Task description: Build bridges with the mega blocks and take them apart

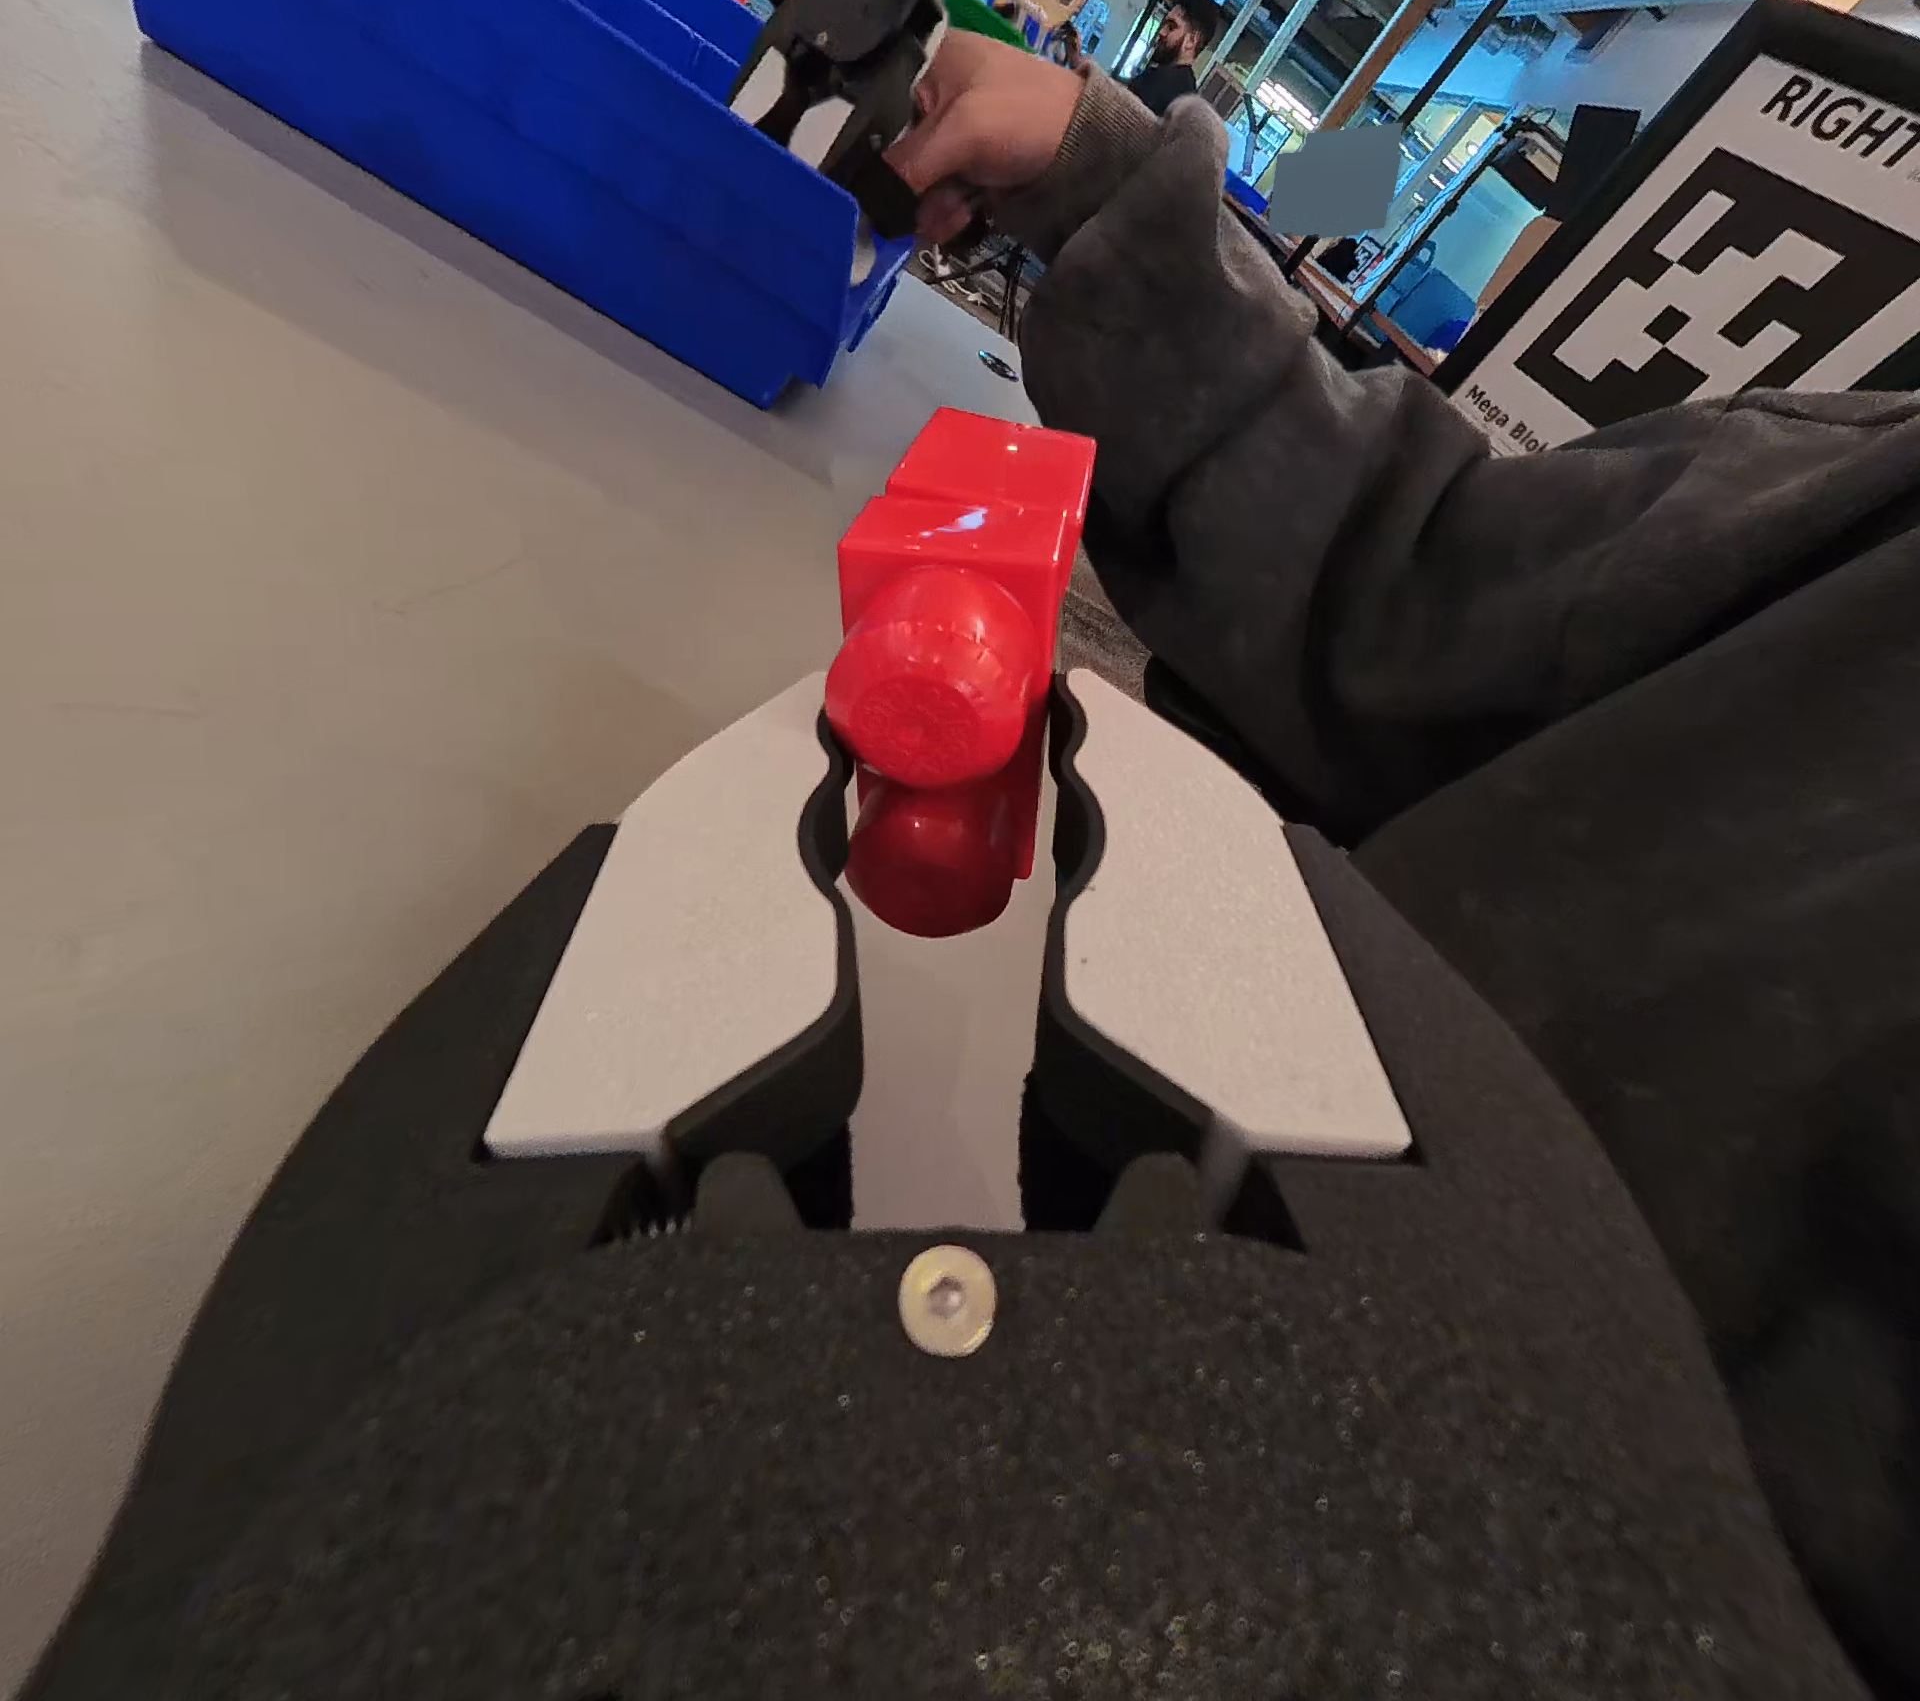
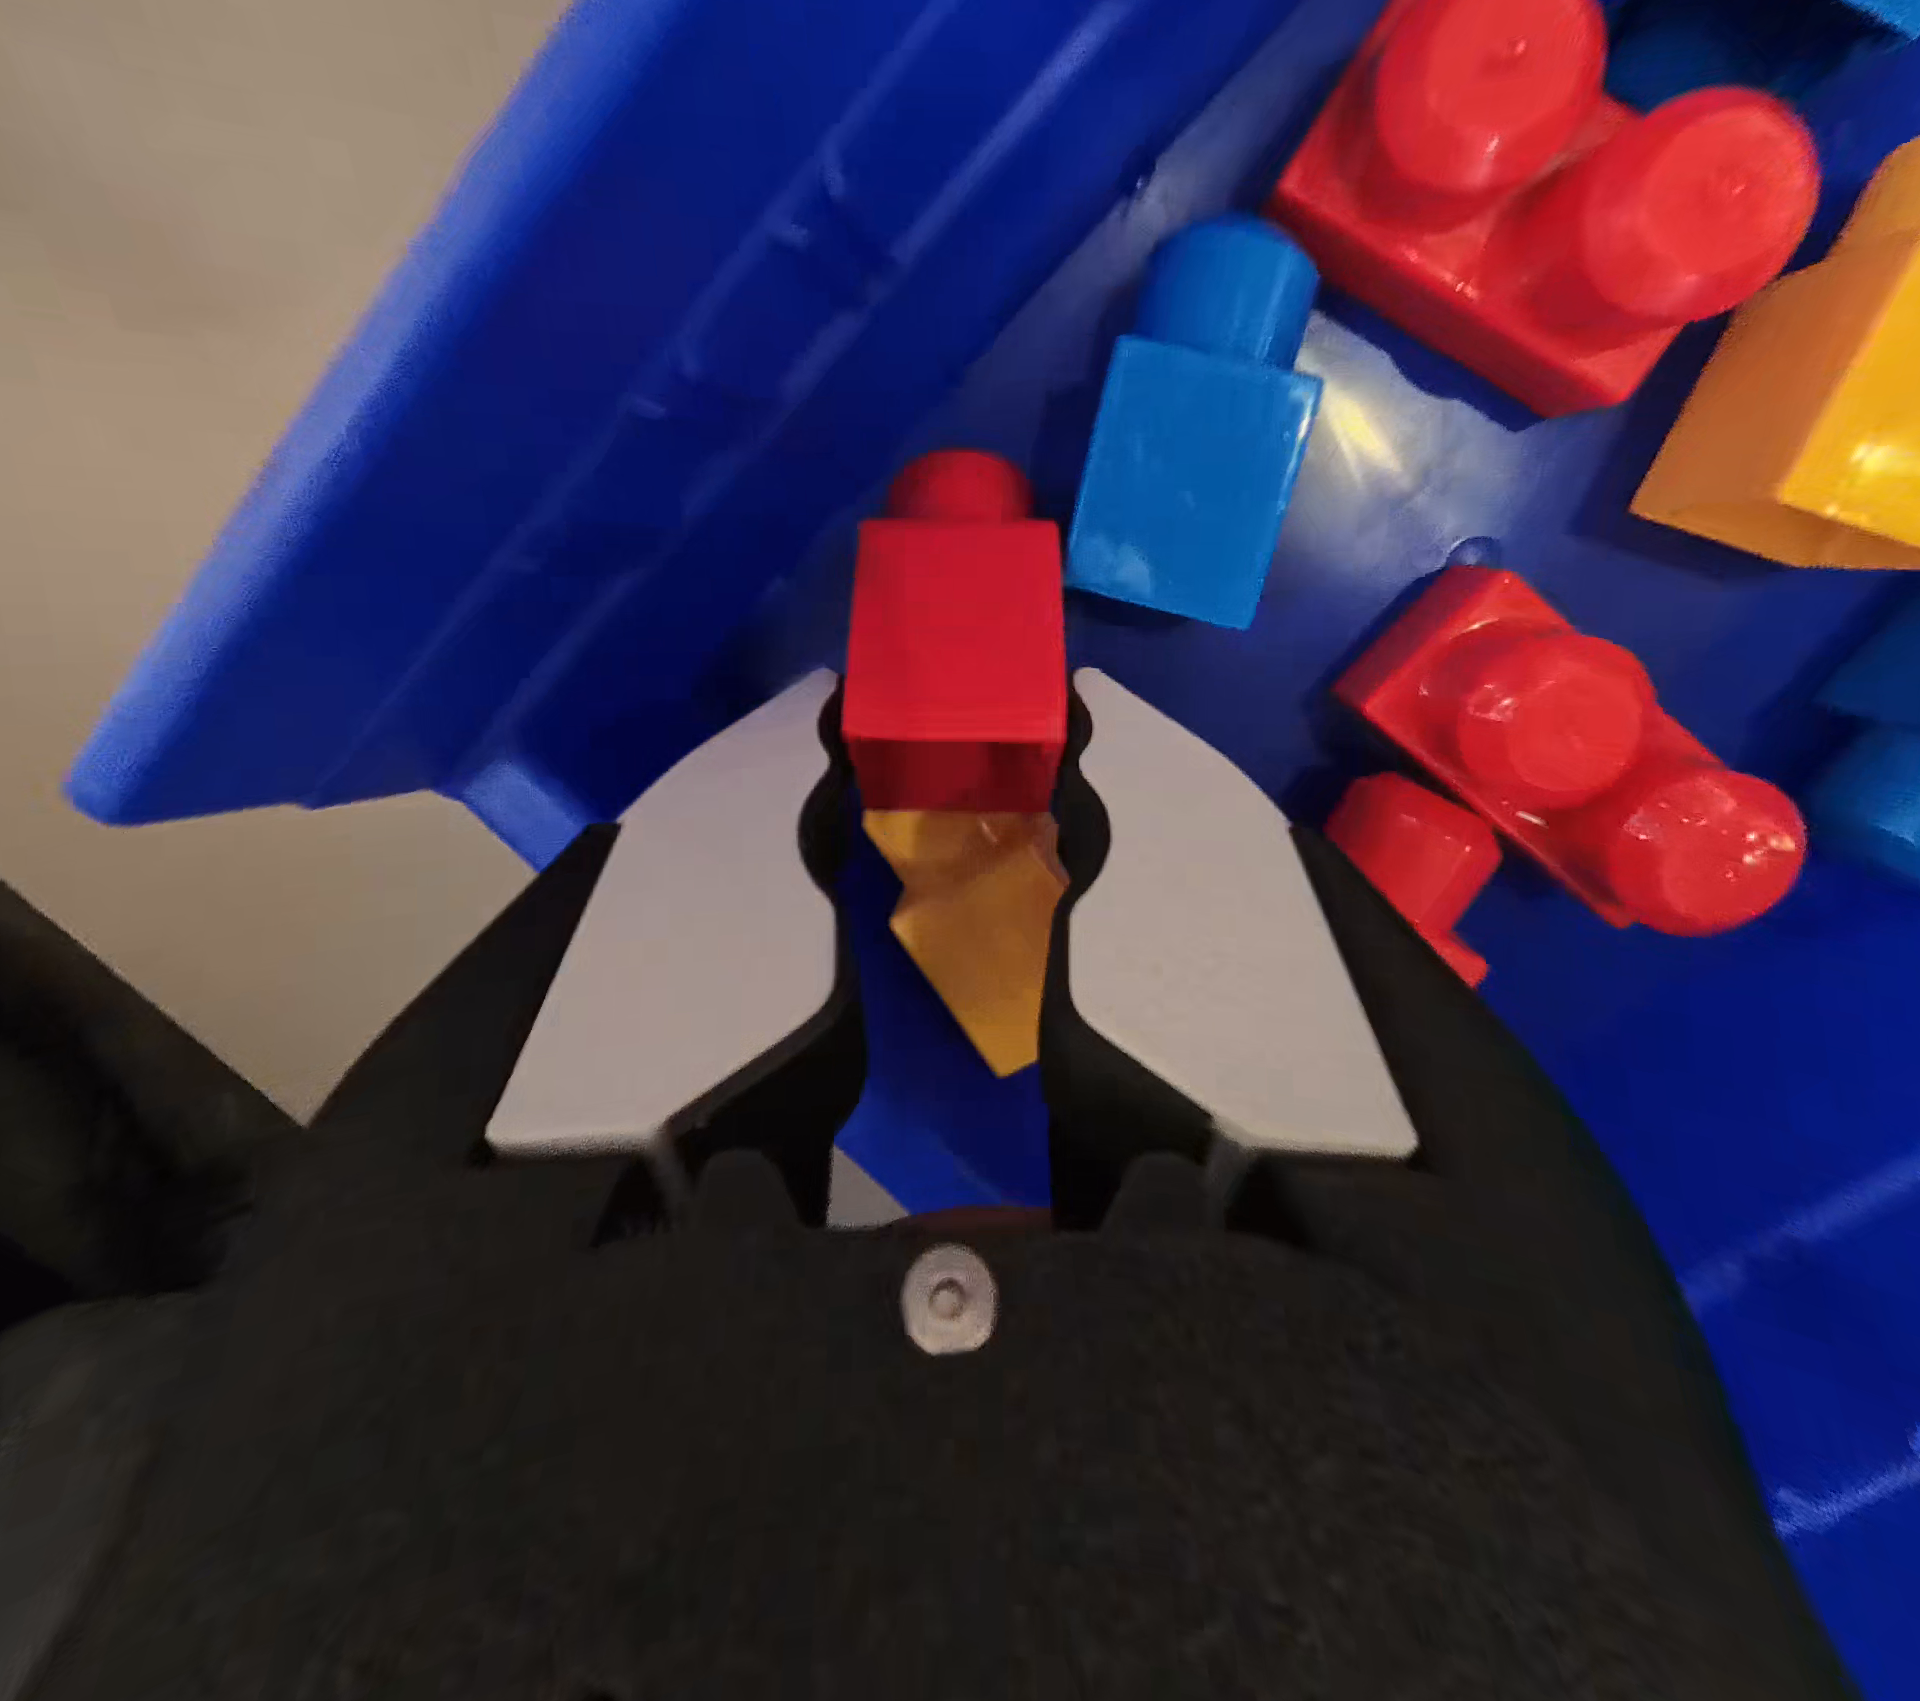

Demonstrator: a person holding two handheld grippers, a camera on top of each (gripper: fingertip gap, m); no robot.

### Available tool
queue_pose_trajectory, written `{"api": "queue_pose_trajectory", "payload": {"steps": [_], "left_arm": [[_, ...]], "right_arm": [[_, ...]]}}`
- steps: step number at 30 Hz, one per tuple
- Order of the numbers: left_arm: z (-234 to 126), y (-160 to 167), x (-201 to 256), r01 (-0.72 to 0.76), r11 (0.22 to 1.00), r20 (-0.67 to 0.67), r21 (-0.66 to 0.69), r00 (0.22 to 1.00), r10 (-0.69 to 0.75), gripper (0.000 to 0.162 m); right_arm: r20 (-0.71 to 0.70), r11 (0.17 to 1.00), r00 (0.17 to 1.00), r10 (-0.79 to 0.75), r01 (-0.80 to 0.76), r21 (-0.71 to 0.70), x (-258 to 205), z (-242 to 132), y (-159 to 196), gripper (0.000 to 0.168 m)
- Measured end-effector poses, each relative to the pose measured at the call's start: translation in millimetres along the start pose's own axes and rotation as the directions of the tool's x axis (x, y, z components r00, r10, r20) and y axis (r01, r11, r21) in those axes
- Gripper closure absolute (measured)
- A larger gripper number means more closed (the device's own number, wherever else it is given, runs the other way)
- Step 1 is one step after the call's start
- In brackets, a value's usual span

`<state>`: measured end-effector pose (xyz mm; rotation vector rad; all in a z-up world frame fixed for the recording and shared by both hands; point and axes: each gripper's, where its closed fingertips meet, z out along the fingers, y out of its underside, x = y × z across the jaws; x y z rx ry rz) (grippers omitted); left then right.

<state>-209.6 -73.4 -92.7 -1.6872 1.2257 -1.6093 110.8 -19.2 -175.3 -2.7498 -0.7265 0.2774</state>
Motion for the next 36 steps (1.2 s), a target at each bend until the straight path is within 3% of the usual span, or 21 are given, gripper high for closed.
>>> {"api": "queue_pose_trajectory", "payload": {"steps": [6, 9, 11, 13, 15, 17, 20, 23, 26, 27, 36], "left_arm": [[-3, 3, -1, -0.002, 1.0, 0.021, -0.004, 1.0, 0.003, 0.127], [-6, 2, 0, -0.007, 1.0, 0.029, 0.009, 1.0, 0.007, 0.127], [-7, 0, 1, -0.004, 1.0, 0.022, 0.022, 1.0, 0.004, 0.127], [-7, -1, 2, -0.001, 0.999, 0.008, 0.033, 1.0, 0.0, 0.127], [-5, -2, 4, 0.002, 0.999, -0.012, 0.038, 1.0, -0.001, 0.127], [-2, -3, 8, 0.001, 0.999, -0.039, 0.046, 0.999, 0.0, 0.127], [2, -5, 15, -0.002, 0.998, -0.064, 0.061, 0.998, 0.006, 0.127], [7, -2, 19, -0.016, 0.999, -0.065, 0.043, 0.998, 0.019, 0.126], [14, 3, 19, -0.035, 0.999, -0.06, 0.011, 0.998, 0.035, 0.126], [15, 5, 19, -0.039, 0.999, -0.055, 0.002, 0.998, 0.039, 0.126], [19, 9, 33, -0.124, 0.992, -0.066, -0.034, 0.99, 0.122, 0.128]], "right_arm": [[-0.088, 1.0, 0.996, -0.004, 0.004, 0.001, 8, -21, 7, 0.114], [-0.231, 0.982, 0.973, 0.031, 0.013, 0.19, 1, -70, -2, 0.112], [-0.213, 0.895, 0.977, 0.014, 0.083, 0.438, -37, -104, -31, 0.113], [-0.077, 0.708, 0.991, -0.105, 0.129, 0.694, -107, -126, -67, 0.113], [0.086, 0.563, 0.954, -0.287, 0.095, 0.821, -184, -124, -91, 0.114], [0.247, 0.501, 0.895, -0.372, -0.03, 0.865, -240, -103, -101, 0.114], [0.372, 0.54, 0.857, -0.357, -0.136, 0.831, -274, -57, -107, 0.113], [0.462, 0.573, 0.814, -0.352, -0.203, 0.794, -290, -42, -108, 0.112], [0.409, 0.595, 0.835, -0.369, -0.126, 0.794, -300, -30, -108, 0.117], [0.395, 0.597, 0.835, -0.382, -0.104, 0.796, -302, -29, -106, 0.131], [0.376, 0.606, 0.798, -0.471, -0.017, 0.795, -305, -39, -91, 0.133]]}}
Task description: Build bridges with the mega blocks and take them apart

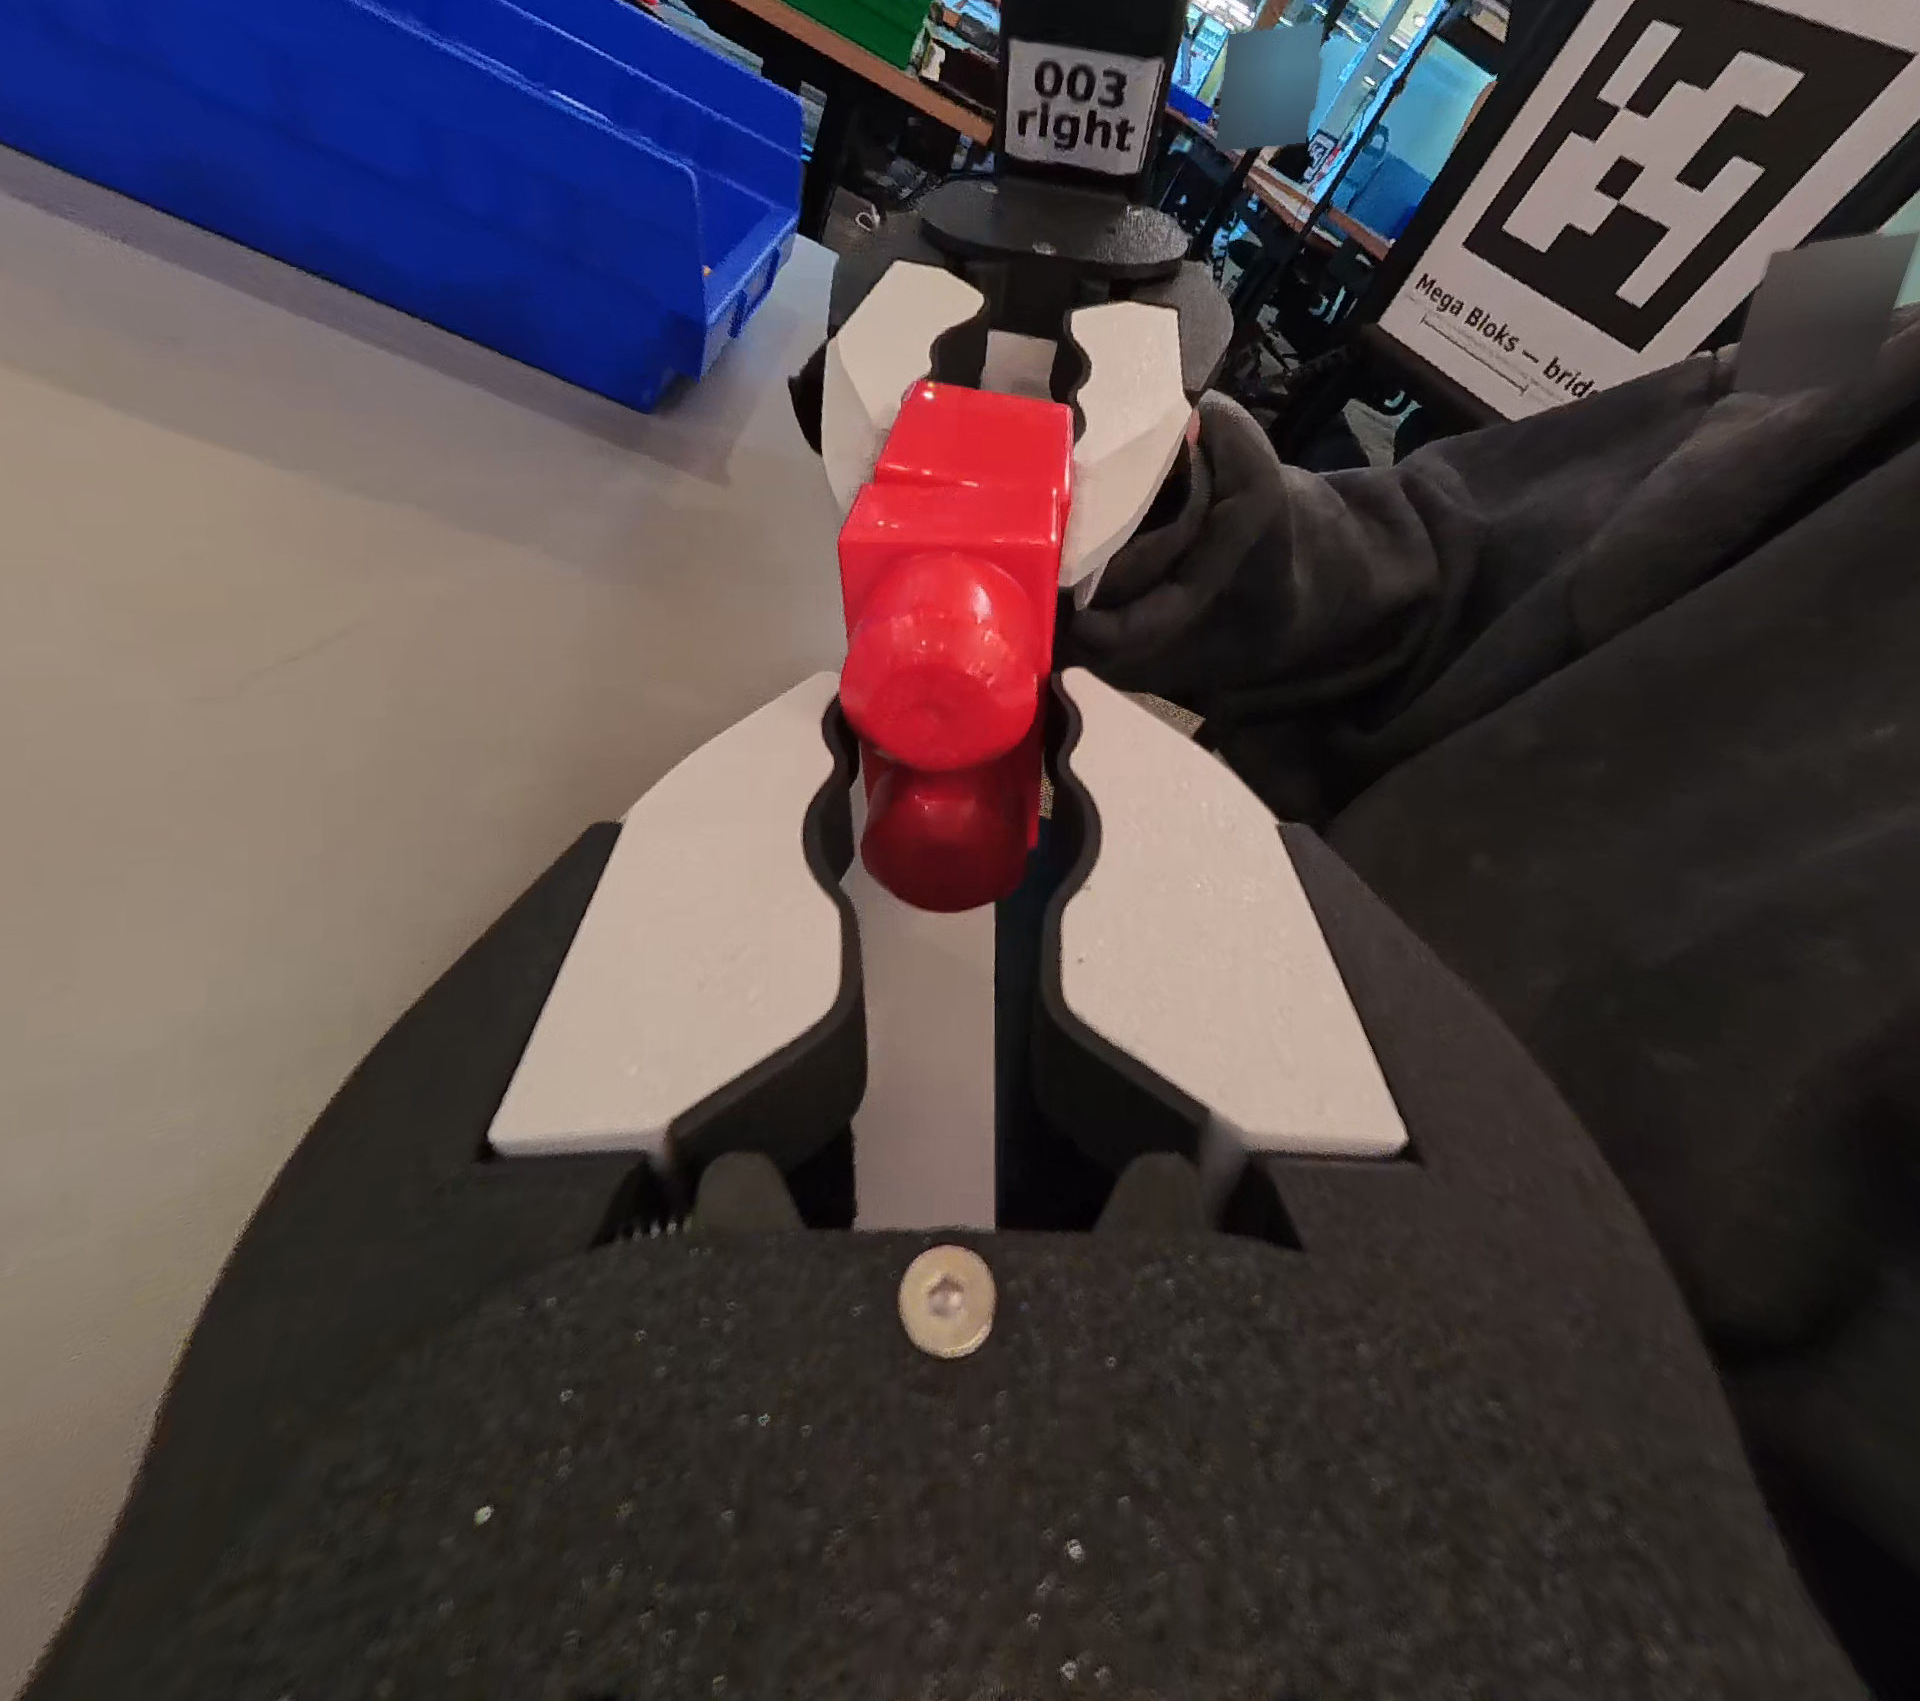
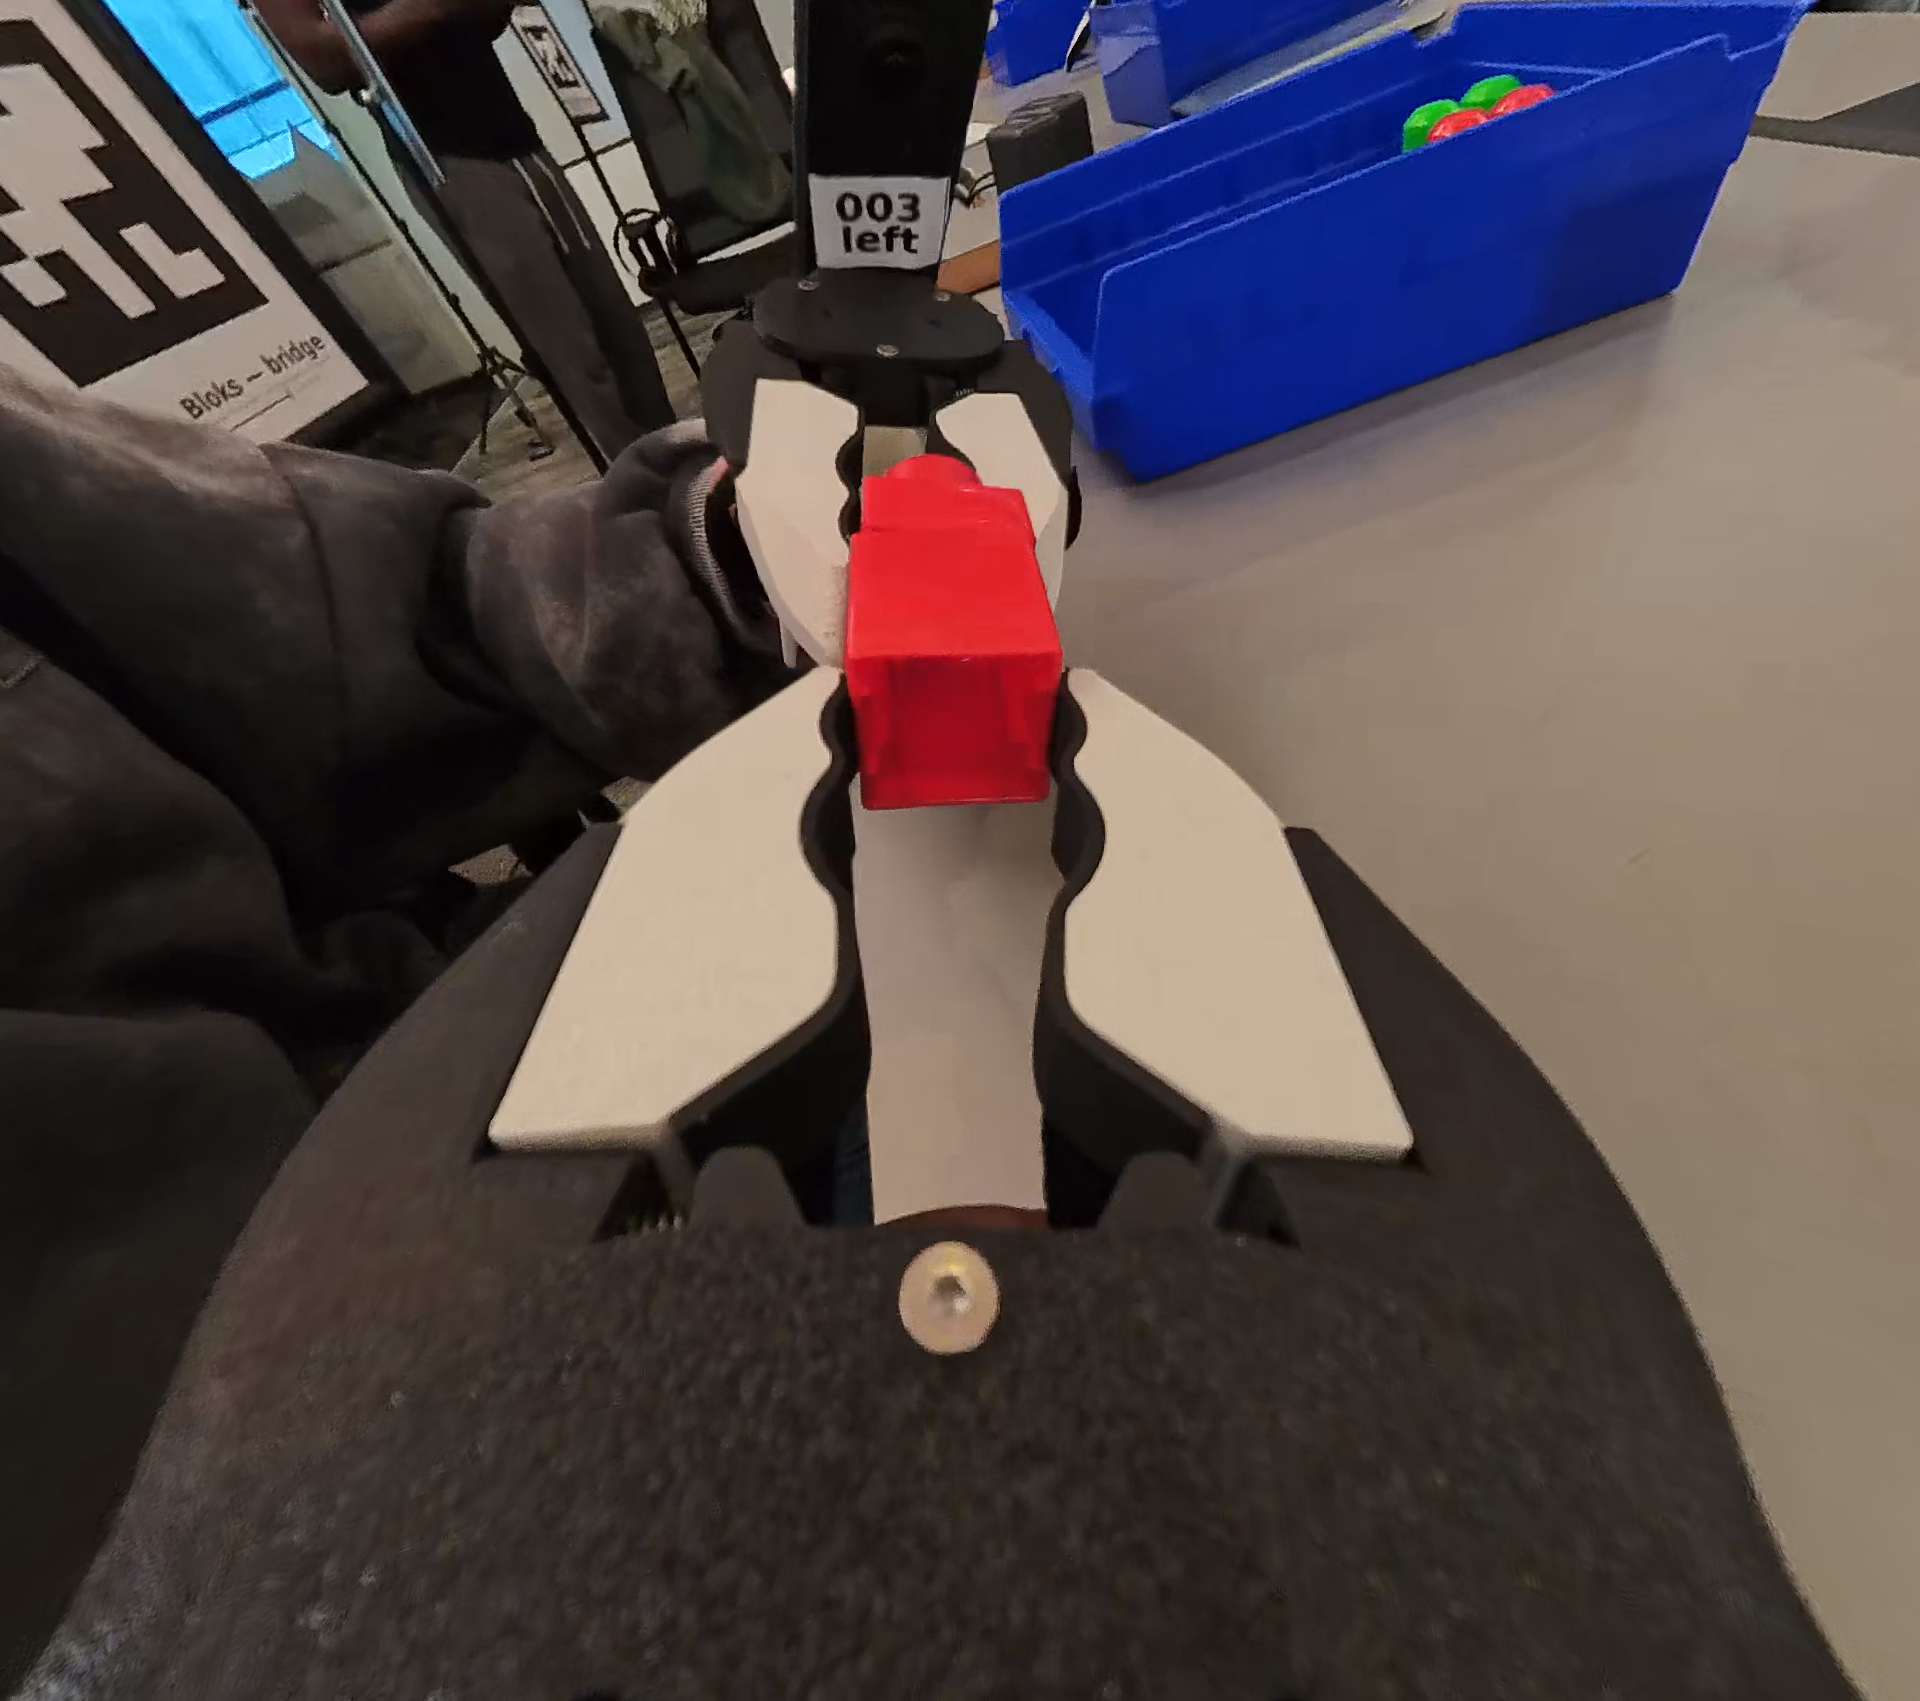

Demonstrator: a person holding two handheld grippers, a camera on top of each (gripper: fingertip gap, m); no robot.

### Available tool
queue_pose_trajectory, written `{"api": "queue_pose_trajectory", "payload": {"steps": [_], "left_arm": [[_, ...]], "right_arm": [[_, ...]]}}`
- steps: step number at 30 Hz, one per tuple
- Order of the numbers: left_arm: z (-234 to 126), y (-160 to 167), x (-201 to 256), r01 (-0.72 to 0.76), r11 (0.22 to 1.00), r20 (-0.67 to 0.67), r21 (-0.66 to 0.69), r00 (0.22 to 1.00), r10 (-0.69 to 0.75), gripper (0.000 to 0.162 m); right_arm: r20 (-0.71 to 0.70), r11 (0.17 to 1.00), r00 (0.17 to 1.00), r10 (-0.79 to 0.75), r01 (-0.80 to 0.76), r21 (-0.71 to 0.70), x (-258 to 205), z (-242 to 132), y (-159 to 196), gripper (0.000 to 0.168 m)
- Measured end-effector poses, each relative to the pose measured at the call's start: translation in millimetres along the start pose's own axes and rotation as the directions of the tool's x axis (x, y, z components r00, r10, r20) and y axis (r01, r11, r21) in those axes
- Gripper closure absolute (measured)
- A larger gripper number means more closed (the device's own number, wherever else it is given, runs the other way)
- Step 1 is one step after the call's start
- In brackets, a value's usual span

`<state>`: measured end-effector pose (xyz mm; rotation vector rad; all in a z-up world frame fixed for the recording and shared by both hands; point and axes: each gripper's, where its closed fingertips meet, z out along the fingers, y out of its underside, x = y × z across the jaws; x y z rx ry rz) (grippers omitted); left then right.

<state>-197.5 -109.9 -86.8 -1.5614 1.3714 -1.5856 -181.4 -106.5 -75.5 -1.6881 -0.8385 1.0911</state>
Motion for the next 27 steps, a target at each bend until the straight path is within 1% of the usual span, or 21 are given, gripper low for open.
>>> {"api": "queue_pose_trajectory", "payload": {"steps": [3, 5, 6, 8, 9, 11, 14, 15, 16, 17, 20, 21, 24, 25, 27], "left_arm": [[-3, -3, 5, 0.002, 1.0, -0.026, 0.017, 1.0, -0.001, 0.131], [-11, -6, 2, 0.003, 0.999, -0.024, 0.044, 1.0, -0.002, 0.155], [-17, -9, -2, 0.008, 0.998, -0.014, 0.069, 1.0, -0.007, 0.162], [-26, -14, -11, 0.052, 0.992, -0.013, 0.119, 0.999, -0.05, 0.162], [-27, -17, -14, 0.073, 0.987, -0.021, 0.144, 0.997, -0.07, 0.162], [-23, -15, -17, 0.094, 0.986, -0.029, 0.135, 0.995, -0.091, 0.162], [-18, -11, -18, 0.095, 0.989, -0.02, 0.117, 0.995, -0.093, 0.162], [-17, -10, -17, 0.092, 0.989, -0.019, 0.113, 0.996, -0.091, 0.158], [-17, -10, -18, 0.086, 0.99, -0.01, 0.11, 0.996, -0.085, 0.149], [-17, -11, -18, 0.08, 0.99, -0.006, 0.113, 0.997, -0.08, 0.144], [-17, -10, -20, 0.076, 0.991, 0.006, 0.114, 0.997, -0.077, 0.138], [-17, -10, -22, 0.075, 0.99, 0.019, 0.116, 0.997, -0.078, 0.133], [-13, -13, -25, 0.102, 0.987, 0.024, 0.127, 0.994, -0.106, 0.097], [-11, -13, -26, 0.104, 0.986, 0.03, 0.129, 0.994, -0.108, 0.093], [-8, -12, -27, 0.095, 0.988, 0.04, 0.121, 0.994, -0.101, 0.092]], "right_arm": [[0.023, 1.0, 1.0, -0.007, 0.007, -0.002, -2, -10, -3, 0.134], [0.019, 1.0, 1.0, -0.01, 0.011, -0.023, 3, -23, -3, 0.133], [0.008, 1.0, 1.0, -0.01, 0.01, -0.015, 7, -33, -6, 0.133], [0.01, 1.0, 1.0, 0.011, -0.011, -0.01, 13, -47, -10, 0.133], [0.004, 1.0, 1.0, 0.018, -0.018, 0.021, 16, -49, -14, 0.133], [0.023, 0.995, 0.997, 0.069, -0.07, 0.067, 21, -47, -18, 0.133], [0.009, 0.995, 0.996, 0.084, -0.085, 0.059, 28, -37, -12, 0.133], [0.009, 0.994, 0.996, 0.089, -0.089, 0.059, 29, -34, -11, 0.133], [0.011, 0.993, 0.996, 0.094, -0.094, 0.065, 29, -33, -11, 0.133], [0.007, 0.993, 0.995, 0.097, -0.097, 0.068, 29, -31, -11, 0.133], [-0.006, 0.993, 0.996, 0.094, -0.094, 0.069, 31, -29, -12, 0.133], [-0.016, 0.993, 0.996, 0.09, -0.089, 0.072, 31, -28, -12, 0.133], [-0.042, 0.996, 0.997, 0.066, -0.064, 0.06, 30, -16, -8, 0.133], [-0.025, 0.997, 0.998, 0.062, -0.061, 0.05, 25, -10, -5, 0.133], [-0.018, 0.998, 0.999, 0.048, -0.047, 0.03, 19, 2, 0, 0.133]]}}
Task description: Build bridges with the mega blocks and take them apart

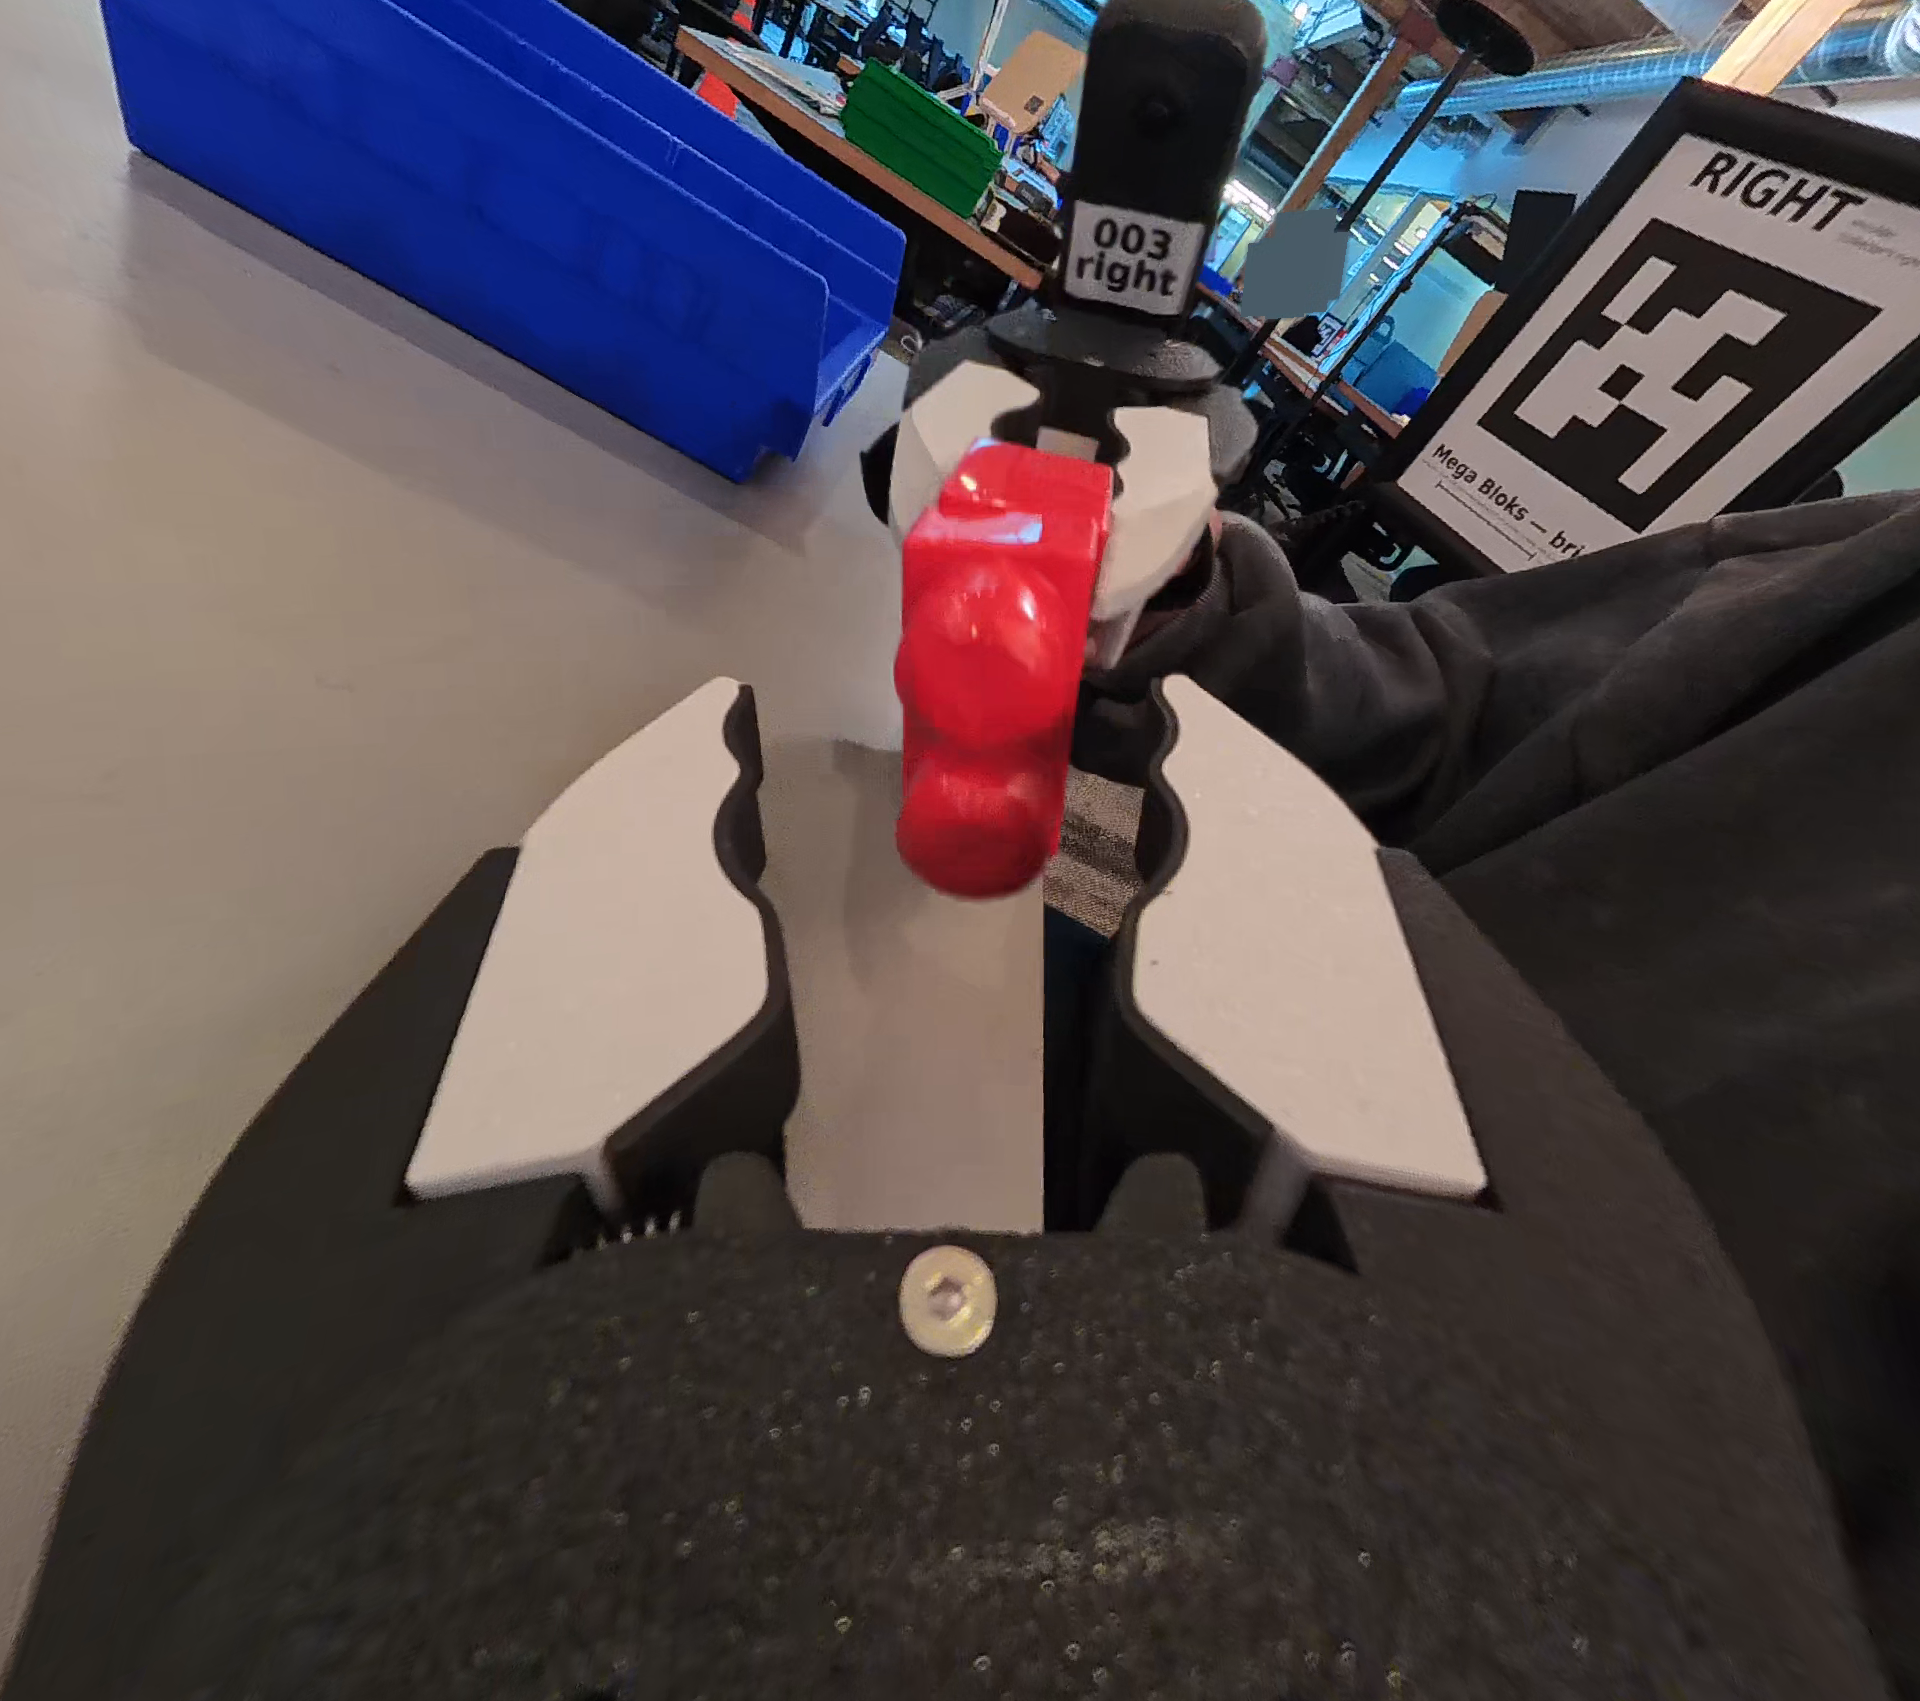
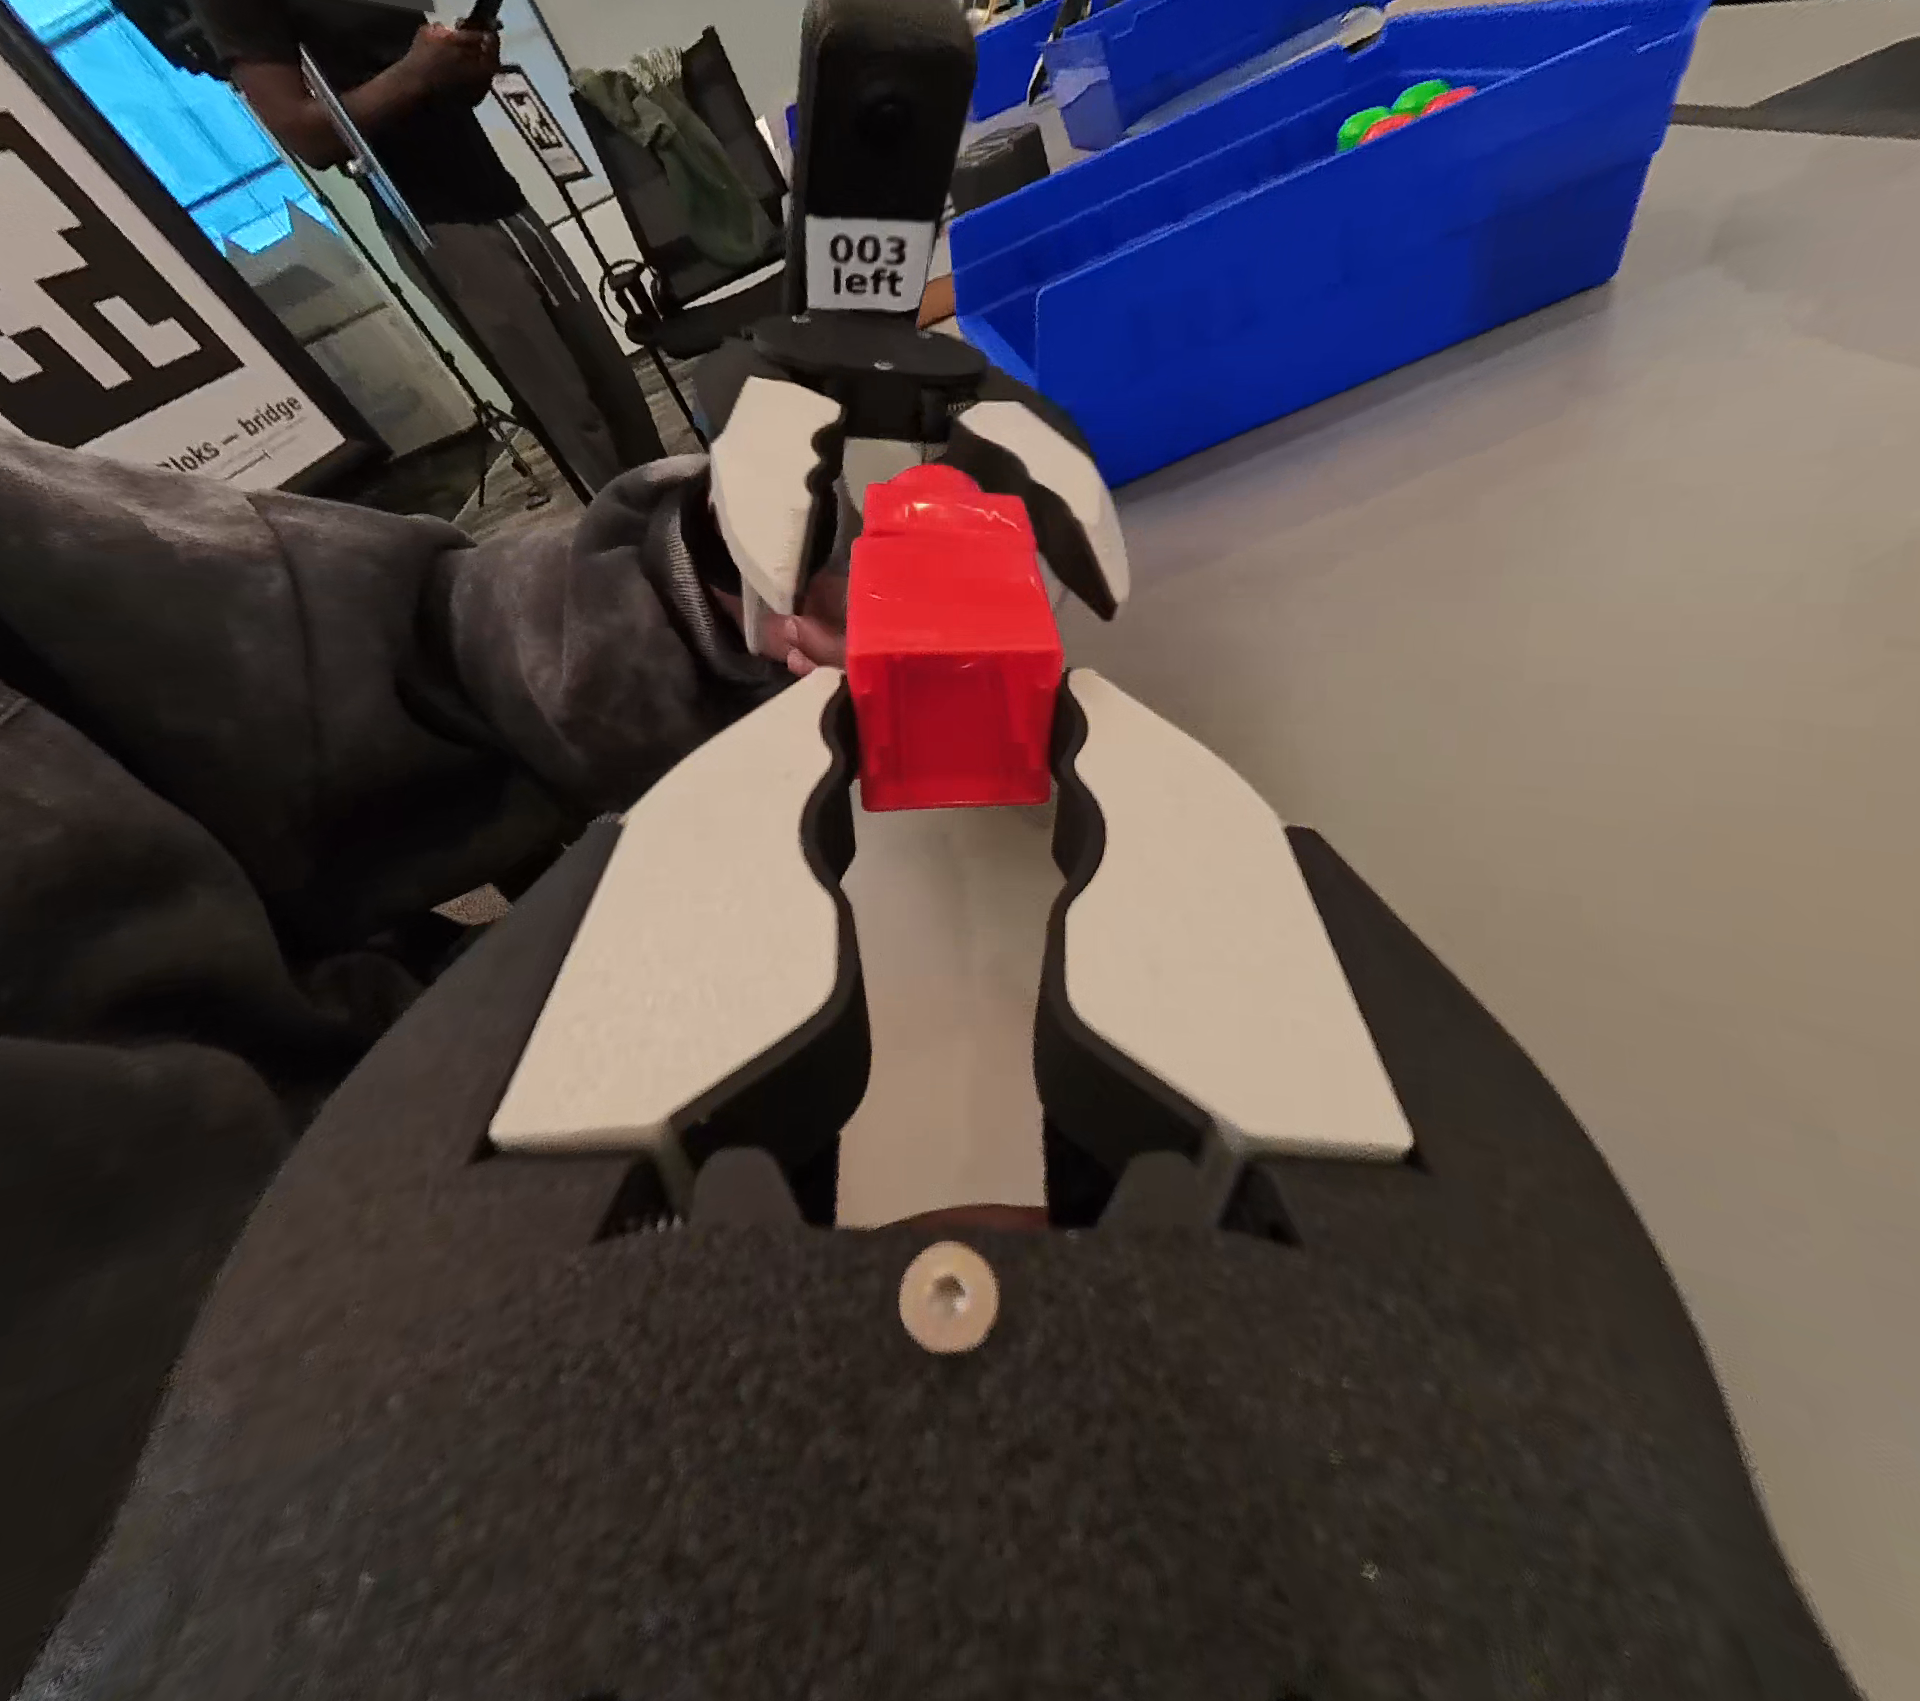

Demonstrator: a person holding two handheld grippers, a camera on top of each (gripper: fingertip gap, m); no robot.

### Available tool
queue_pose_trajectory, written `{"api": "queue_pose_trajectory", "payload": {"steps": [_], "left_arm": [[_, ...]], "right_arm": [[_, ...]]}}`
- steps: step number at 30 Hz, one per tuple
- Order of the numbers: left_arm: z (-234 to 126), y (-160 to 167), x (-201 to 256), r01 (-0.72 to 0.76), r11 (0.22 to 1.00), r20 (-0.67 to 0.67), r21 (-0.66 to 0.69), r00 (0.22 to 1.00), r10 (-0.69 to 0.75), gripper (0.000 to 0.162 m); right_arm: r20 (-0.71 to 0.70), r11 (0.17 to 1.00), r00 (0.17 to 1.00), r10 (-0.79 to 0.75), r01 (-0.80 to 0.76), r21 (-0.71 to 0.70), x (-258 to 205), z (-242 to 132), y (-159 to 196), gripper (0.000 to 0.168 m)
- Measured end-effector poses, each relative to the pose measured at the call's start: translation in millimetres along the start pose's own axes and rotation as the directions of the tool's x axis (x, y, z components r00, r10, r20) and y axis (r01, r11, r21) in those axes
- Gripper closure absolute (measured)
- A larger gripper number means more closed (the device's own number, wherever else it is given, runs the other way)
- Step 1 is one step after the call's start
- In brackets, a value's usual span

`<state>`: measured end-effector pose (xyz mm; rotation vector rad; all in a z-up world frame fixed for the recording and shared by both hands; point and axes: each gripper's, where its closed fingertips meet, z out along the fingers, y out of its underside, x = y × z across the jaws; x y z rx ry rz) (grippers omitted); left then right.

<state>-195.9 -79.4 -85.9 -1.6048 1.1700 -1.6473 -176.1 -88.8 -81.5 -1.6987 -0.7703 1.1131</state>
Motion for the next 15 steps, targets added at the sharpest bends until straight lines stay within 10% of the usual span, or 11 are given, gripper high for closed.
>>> {"api": "queue_pose_trajectory", "payload": {"steps": [5, 15], "left_arm": [[3, 12, 7, -0.027, 0.997, -0.036, -0.068, 0.999, 0.024, 0.127], [-34, -13, 0, -0.076, 0.997, -0.003, 0.035, 0.997, 0.076, 0.127]], "right_arm": [[-0.003, 1.0, 1.0, 0.002, -0.002, -0.009, -3, 10, 3, 0.133], [0.039, 0.988, 0.995, 0.09, -0.094, 0.124, 7, -42, -27, 0.134]]}}
